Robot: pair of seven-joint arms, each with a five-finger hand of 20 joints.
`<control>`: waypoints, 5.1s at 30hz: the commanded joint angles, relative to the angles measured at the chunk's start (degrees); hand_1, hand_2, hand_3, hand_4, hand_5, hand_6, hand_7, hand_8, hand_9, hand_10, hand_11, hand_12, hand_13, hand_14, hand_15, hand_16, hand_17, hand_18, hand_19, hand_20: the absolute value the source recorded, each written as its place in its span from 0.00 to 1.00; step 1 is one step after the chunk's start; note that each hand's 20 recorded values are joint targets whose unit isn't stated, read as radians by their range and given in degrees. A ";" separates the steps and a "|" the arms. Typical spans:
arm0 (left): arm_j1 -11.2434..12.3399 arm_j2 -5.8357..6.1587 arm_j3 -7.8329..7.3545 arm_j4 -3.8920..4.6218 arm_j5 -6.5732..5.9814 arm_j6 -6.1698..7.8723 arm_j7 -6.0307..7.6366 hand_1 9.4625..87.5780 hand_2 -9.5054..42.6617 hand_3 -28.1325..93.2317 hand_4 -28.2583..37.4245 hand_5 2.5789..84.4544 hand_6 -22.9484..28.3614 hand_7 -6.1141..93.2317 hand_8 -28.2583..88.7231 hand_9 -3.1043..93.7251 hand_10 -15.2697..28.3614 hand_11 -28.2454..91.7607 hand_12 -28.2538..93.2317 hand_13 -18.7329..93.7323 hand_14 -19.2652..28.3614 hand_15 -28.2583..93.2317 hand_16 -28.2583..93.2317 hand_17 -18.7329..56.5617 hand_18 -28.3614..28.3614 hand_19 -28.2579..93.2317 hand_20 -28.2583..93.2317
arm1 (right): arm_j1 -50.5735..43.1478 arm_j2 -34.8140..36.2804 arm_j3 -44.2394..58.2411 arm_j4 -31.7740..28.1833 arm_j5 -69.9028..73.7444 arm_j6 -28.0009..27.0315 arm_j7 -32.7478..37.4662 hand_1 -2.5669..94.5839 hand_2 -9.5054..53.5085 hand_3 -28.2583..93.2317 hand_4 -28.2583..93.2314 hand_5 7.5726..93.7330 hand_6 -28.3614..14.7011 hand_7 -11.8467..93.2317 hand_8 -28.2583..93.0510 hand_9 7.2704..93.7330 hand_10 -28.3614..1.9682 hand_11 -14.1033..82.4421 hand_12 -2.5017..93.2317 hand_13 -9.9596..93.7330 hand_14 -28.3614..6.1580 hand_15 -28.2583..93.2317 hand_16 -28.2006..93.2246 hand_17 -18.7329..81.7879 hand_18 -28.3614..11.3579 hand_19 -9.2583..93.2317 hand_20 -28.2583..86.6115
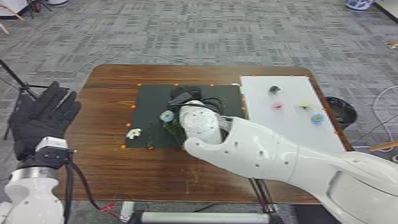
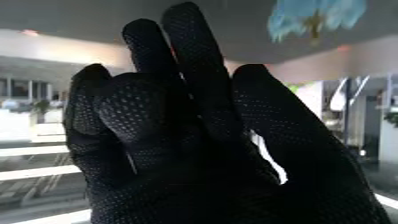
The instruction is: Arrange flowers
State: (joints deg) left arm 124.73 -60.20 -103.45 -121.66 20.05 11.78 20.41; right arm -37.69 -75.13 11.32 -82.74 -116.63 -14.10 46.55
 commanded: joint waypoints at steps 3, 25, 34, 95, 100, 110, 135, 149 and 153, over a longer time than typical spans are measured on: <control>0.95 -0.40 -0.01 -0.30 0.43 -0.11 -0.38 0.16 0.56 0.81 0.00 0.50 0.64 0.16 0.18 0.37 0.71 0.40 0.31 0.39 0.74 0.45 0.20 0.16 0.77 0.54 0.31 | -0.78 0.10 2.81 -1.34 3.67 -4.95 -3.85 0.30 0.57 0.84 0.15 0.77 0.55 0.25 0.16 0.61 0.28 0.26 0.19 0.70 0.38 0.84 0.49 0.47 0.08 0.86 0.56; 0.31 0.44 0.66 0.12 0.28 -0.30 -0.69 0.17 0.55 0.82 0.00 0.51 0.64 0.16 0.18 0.38 0.71 0.41 0.32 0.39 0.74 0.46 0.20 0.16 0.77 0.54 0.32 | -2.83 0.80 4.16 -1.56 3.54 -2.20 -14.01 0.29 0.55 0.88 0.14 0.66 0.54 0.20 0.15 0.56 0.42 0.24 0.17 0.68 0.39 0.84 0.47 0.45 0.11 0.83 0.58; -0.08 0.73 0.91 0.18 0.20 0.01 -0.63 0.17 0.55 0.82 0.00 0.51 0.64 0.16 0.18 0.38 0.71 0.41 0.32 0.39 0.74 0.46 0.20 0.16 0.78 0.54 0.32 | -2.67 0.19 4.81 -0.81 4.44 -2.45 -14.14 0.29 0.54 0.89 0.13 0.52 0.55 0.19 0.15 0.51 0.42 0.23 0.16 0.68 0.38 0.84 0.47 0.46 0.10 0.83 0.59; -6.71 1.79 3.98 2.37 2.05 0.40 -4.34 0.16 0.56 0.82 0.00 0.52 0.62 0.15 0.17 0.38 0.69 0.40 0.30 0.38 0.68 0.41 0.19 0.18 0.75 0.53 0.31 | -57.39 33.73 68.84 -28.70 -1.98 -1.47 0.58 0.39 0.20 0.85 0.07 0.48 0.49 0.18 0.16 0.44 0.38 0.22 0.15 0.66 0.40 0.82 0.45 0.45 0.11 0.83 0.55; -6.41 1.68 4.00 2.25 2.21 0.24 -4.61 0.17 0.56 0.82 0.00 0.52 0.62 0.15 0.17 0.38 0.69 0.40 0.30 0.38 0.69 0.41 0.19 0.18 0.77 0.55 0.31 | -60.07 33.93 69.89 -28.93 -4.17 4.63 -0.83 0.40 0.20 0.86 0.07 0.49 0.49 0.19 0.16 0.45 0.40 0.23 0.15 0.67 0.41 0.83 0.45 0.47 0.11 0.85 0.56; -5.82 1.33 4.19 2.01 2.19 0.56 -4.30 0.17 0.55 0.82 0.00 0.52 0.62 0.15 0.17 0.38 0.69 0.39 0.30 0.38 0.69 0.42 0.19 0.17 0.77 0.54 0.31 | -53.88 33.61 67.09 -22.67 3.56 -0.37 1.19 0.47 0.21 0.87 0.05 0.45 0.53 0.19 0.15 0.41 0.47 0.23 0.14 0.66 0.44 0.82 0.45 0.46 0.13 0.84 0.55; -4.77 0.83 4.13 1.70 2.24 0.52 -4.88 0.18 0.55 0.82 0.00 0.52 0.63 0.15 0.17 0.38 0.69 0.40 0.31 0.39 0.72 0.43 0.19 0.17 0.77 0.54 0.31 | -60.45 35.32 66.29 -25.91 -10.26 23.84 -0.89 0.63 0.00 0.83 0.00 0.70 0.55 0.25 0.16 0.74 0.53 0.28 0.35 0.74 0.72 0.67 0.63 0.50 0.18 0.80 0.57; -4.30 0.81 4.18 1.52 2.03 0.50 -4.56 0.18 0.55 0.82 0.00 0.52 0.63 0.16 0.17 0.39 0.69 0.40 0.31 0.39 0.72 0.44 0.19 0.16 0.77 0.54 0.31 | -50.28 37.17 60.68 -20.27 -6.48 14.33 0.19 0.65 0.00 0.85 0.01 0.47 0.52 0.20 0.14 0.45 0.55 0.23 0.16 0.68 0.66 0.74 0.58 0.47 0.20 0.82 0.57; -4.46 0.88 4.20 1.60 2.14 0.38 -4.58 0.18 0.55 0.82 0.00 0.52 0.63 0.16 0.17 0.39 0.69 0.40 0.31 0.39 0.72 0.44 0.19 0.16 0.77 0.54 0.31 | -47.68 37.67 59.11 -18.23 -4.24 10.95 0.50 0.65 0.00 0.86 0.00 0.43 0.48 0.19 0.14 0.40 0.52 0.23 0.14 0.68 0.66 0.75 0.57 0.47 0.19 0.82 0.57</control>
State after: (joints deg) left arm 119.46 -59.02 -99.26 -119.69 21.98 12.39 15.95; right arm -89.14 -38.97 71.31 -103.55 -121.58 -1.32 46.33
